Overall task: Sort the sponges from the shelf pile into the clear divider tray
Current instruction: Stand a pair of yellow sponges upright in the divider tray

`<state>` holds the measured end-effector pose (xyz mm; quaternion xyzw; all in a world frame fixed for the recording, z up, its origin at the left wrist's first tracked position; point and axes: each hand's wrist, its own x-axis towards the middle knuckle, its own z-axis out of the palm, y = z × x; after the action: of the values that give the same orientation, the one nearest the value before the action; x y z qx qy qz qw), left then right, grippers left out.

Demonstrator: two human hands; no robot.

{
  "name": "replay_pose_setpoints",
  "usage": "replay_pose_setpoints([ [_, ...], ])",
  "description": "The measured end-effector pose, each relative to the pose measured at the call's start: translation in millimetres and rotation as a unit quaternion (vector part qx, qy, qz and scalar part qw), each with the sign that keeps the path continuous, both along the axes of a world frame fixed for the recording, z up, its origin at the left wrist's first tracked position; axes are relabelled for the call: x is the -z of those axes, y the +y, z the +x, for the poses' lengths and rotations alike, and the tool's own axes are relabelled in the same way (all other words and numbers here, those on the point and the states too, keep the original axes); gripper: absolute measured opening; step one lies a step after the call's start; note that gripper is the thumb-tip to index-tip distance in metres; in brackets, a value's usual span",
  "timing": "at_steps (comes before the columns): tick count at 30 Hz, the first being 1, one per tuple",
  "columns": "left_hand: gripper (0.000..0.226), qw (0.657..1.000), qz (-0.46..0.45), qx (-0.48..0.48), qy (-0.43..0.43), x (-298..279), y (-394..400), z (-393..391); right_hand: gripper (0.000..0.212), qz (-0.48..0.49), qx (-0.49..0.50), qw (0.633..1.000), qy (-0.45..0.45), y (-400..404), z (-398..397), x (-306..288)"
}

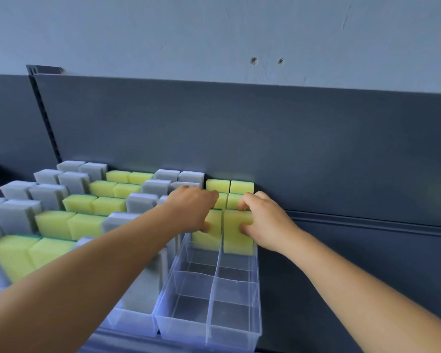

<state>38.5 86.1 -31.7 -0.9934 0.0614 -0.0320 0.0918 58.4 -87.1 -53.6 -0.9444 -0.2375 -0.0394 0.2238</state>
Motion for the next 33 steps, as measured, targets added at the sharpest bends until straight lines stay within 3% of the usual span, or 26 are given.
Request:
replay_pose_setpoints([
  [3, 0.052, 1.000, 0.013, 0.000, 0.004, -3, 1, 0, 0.038, -0.008, 0.008, 1.000, 0.010, 1, -1, -1],
  [7, 0.064, 1.000, -0.015, 0.010, 0.003, -10, -3, -5, 0.063, -0.014, 0.016, 1.000, 0.014, -5, -9, -7],
  [12, 0.069, 0.996, -0.022, 0.067, -0.046, -17, -25, -14, 0.079, -0.042, 0.039, 0.998, -0.025, -28, -25, -16],
  [33, 0.062, 0.965, -0.086, 0.247, -0.004, 0, -265, -3, 0.075, -0.069, 0.234, 0.970, -0.013, -262, -65, -9],
])
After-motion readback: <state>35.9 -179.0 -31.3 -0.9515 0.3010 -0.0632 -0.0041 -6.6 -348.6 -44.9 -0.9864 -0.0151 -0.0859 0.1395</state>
